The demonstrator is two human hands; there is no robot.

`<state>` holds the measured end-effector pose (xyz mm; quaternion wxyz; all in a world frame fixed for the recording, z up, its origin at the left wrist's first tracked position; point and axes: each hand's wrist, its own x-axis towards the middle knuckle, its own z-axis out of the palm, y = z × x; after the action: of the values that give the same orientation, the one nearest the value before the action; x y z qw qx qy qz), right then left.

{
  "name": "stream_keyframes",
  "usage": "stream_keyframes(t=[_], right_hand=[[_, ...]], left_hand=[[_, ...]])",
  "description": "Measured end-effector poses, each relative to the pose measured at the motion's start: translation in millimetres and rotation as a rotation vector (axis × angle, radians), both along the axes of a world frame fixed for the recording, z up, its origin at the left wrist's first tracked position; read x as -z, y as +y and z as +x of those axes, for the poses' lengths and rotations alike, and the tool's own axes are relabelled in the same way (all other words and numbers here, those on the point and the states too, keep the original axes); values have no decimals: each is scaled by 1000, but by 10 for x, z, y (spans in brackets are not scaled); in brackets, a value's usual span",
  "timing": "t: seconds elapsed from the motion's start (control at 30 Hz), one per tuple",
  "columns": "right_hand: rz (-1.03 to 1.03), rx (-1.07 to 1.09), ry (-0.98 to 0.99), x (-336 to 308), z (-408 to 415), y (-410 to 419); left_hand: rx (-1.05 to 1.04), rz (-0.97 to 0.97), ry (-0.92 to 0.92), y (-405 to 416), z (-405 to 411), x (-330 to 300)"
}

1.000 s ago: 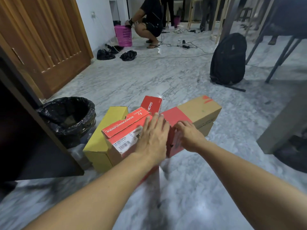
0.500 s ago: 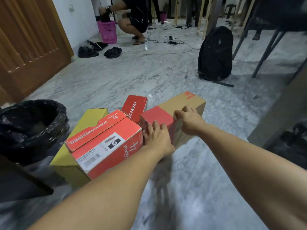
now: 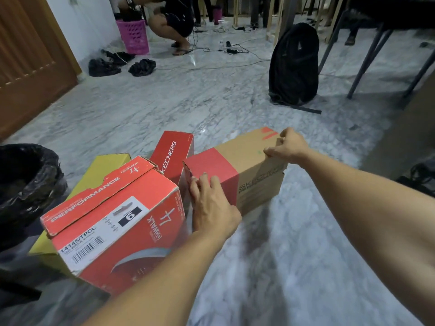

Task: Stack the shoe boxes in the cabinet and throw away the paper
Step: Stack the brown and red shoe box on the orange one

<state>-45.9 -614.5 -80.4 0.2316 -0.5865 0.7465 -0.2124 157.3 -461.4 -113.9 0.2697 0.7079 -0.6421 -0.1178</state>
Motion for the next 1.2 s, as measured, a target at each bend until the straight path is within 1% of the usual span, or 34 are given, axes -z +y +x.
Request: stream_keyframes(t=[0.03, 0.1, 0.23, 0.33, 0.47, 0.53, 0.67, 0.73, 0.8, 0.9, 0.97, 1.07, 1.13, 1.2], right_hand=[[20, 36, 0, -25, -65, 49], [93, 68, -18, -75, -202, 184], [144, 10, -213, -175, -437, 551], [160, -18, -213, -242, -611, 797], [174, 23, -216, -246, -785, 1098], [142, 67, -190, -175, -792, 1228], [22, 278, -244, 140, -769, 1371], [-9, 315, -253, 307, -773, 1411], [35, 266, -251, 518, -805, 1473], [245, 175, -283, 797, -839, 1701], [330, 143, -314, 914, -854, 1852], [312, 132, -323, 919, -842, 1990], [276, 136, -267, 816, -825, 2030], [226, 156, -212, 591, -817, 2067]], left_hand=[[-29, -46, 77, 7, -1, 1], [-92, -64, 226, 59, -12, -61], [-218, 19, 478, 138, -38, -220], [-258, 50, 612, 177, -36, -355], [-237, 84, 672, 273, -39, -417], [-222, 145, 670, 316, -68, -385], [-158, 246, 717, 396, -70, -150], [-165, 300, 694, 425, -39, -2], [-159, 389, 686, 474, 19, 169], [-108, 604, 707, 706, 112, 405], [-94, 692, 699, 854, 161, 528], [-124, 716, 784, 957, 148, 571], [-137, 672, 825, 984, 103, 448], [-125, 605, 829, 982, 73, 251]])
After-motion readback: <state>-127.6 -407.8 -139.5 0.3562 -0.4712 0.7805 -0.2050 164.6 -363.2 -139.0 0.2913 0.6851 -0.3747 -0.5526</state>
